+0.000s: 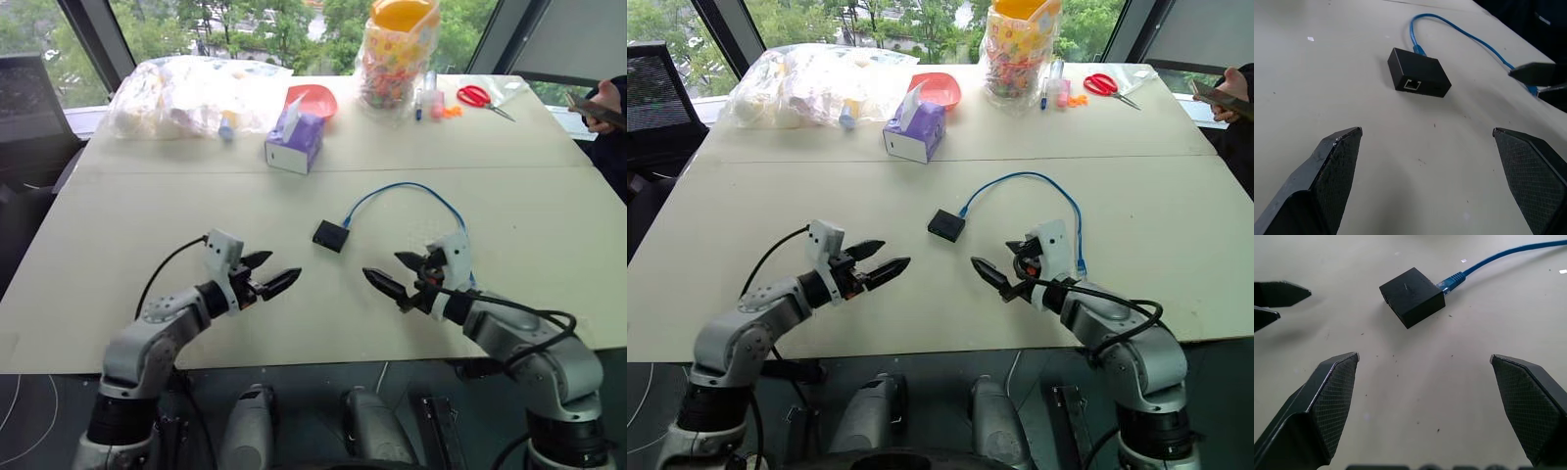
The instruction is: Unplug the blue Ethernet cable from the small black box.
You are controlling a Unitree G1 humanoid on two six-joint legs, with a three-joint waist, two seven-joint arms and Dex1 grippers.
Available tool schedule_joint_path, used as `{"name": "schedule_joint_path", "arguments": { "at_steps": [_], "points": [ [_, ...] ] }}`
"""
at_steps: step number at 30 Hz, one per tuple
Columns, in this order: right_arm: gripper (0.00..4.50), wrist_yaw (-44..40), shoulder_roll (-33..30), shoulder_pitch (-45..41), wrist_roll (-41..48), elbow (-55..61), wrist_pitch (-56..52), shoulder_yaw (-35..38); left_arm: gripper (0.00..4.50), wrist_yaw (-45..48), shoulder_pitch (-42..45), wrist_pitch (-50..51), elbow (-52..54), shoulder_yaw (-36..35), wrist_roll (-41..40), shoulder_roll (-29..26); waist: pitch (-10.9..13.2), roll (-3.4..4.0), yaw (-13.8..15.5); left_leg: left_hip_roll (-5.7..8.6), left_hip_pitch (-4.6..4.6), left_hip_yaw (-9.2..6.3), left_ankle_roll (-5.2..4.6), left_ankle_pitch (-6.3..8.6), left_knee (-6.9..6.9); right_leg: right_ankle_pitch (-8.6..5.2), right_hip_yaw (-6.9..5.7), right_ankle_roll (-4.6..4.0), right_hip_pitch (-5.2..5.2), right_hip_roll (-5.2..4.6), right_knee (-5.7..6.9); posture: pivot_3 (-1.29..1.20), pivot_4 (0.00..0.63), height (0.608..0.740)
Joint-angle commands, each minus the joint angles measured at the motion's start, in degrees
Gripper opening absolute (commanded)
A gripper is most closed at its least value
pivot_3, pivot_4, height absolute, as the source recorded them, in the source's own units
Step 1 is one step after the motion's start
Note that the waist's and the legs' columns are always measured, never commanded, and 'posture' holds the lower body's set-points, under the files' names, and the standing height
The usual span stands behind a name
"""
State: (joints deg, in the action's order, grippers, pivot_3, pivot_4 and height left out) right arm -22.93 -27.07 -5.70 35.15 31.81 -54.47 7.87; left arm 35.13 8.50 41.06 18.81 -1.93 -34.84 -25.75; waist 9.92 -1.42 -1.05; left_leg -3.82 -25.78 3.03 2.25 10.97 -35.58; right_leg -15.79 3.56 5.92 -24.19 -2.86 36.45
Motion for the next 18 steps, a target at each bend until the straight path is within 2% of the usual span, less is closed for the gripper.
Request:
{"name": "schedule_joint_path", "arguments": {
  "at_steps": [1,9,12,18],
  "points": [
    [4.50,-1.6,-3.0,-1.3,1.1,1.4,-0.6,1.4,4.45,7.1,0.7,-0.3,1.1,0.8,-1.0,-4.7,0.0,0.00,0.0,0.00,-0.01,0.01,0.00,0.00,0.01,0.00,0.00,0.00,-0.01,0.00,-0.01,0.00,0.150,0.735],
    [4.50,-4.7,-9.1,-5.2,1.1,-1.0,-2.8,1.3,4.45,13.2,2.8,0.1,-0.1,1.3,-0.9,-10.3,0.0,0.00,0.1,0.00,-0.03,0.03,-0.01,0.00,0.05,0.00,0.00,0.00,-0.02,-0.01,-0.07,0.00,0.150,0.735],
    [4.50,-7.2,-12.8,-8.1,2.6,-1.8,-6.6,0.6,4.45,14.1,3.9,0.0,-1.1,0.8,-0.9,-11.2,0.0,0.01,0.1,0.00,-0.03,0.04,-0.01,-0.01,0.05,0.01,0.00,0.00,-0.02,0.00,-0.08,0.00,0.150,0.735],
    [4.50,-13.0,-18.3,-12.3,1.2,-4.4,-5.0,-2.8,4.45,15.8,7.7,-0.3,-5.4,-0.5,-0.8,-12.2,0.0,0.00,0.2,0.00,-0.04,0.01,-0.02,-0.01,0.04,0.01,0.00,0.01,-0.03,0.05,-0.08,0.00,0.150,0.735]
  ]
}}
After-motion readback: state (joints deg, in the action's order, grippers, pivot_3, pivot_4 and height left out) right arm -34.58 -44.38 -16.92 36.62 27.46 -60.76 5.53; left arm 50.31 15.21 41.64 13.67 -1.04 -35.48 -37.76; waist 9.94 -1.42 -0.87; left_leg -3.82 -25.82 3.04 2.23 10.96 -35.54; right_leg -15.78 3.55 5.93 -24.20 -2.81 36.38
